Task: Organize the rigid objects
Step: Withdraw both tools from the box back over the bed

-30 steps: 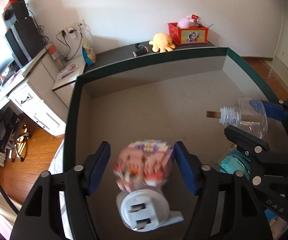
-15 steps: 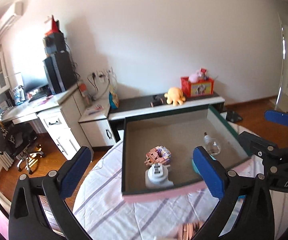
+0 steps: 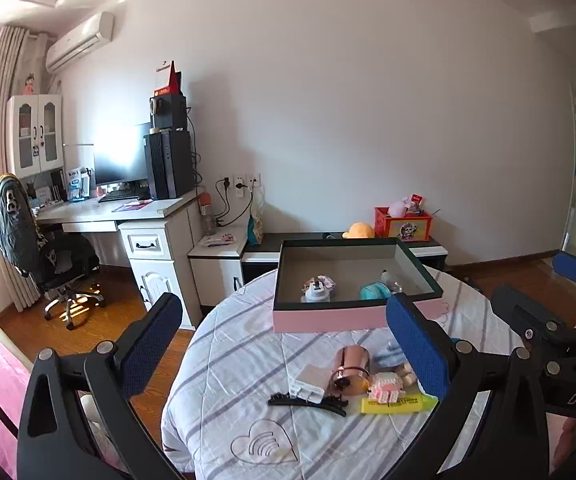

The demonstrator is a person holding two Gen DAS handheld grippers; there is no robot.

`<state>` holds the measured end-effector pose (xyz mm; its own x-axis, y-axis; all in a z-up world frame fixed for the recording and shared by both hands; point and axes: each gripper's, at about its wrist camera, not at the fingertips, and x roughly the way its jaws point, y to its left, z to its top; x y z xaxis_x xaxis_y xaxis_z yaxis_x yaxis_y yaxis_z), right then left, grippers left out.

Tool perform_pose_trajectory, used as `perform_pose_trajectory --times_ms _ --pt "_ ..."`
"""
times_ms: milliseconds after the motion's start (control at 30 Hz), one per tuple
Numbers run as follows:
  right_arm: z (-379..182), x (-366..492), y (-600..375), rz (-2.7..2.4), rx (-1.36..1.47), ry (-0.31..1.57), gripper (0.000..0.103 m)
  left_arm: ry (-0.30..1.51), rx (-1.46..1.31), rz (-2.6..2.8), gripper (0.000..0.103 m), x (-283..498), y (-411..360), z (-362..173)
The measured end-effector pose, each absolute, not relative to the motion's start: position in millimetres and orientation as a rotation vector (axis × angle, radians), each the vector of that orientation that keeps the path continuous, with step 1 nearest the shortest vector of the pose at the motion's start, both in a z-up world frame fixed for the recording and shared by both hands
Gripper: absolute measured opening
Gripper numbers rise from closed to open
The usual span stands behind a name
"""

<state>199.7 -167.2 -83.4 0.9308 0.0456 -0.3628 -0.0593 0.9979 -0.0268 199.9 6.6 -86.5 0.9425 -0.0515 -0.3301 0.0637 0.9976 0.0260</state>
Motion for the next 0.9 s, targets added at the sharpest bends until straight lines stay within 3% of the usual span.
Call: perform_pose_trajectory --times_ms 400,900 --pt "-77 112 -160 0.023 -0.029 0.3 0.103 0.243 0.013 -0.062 0.103 123 9 -70" --pt "-63 84 -164 -0.01 -0.034 0.238 0.103 0.18 0.027 -0.063 0.103 98 2 -55"
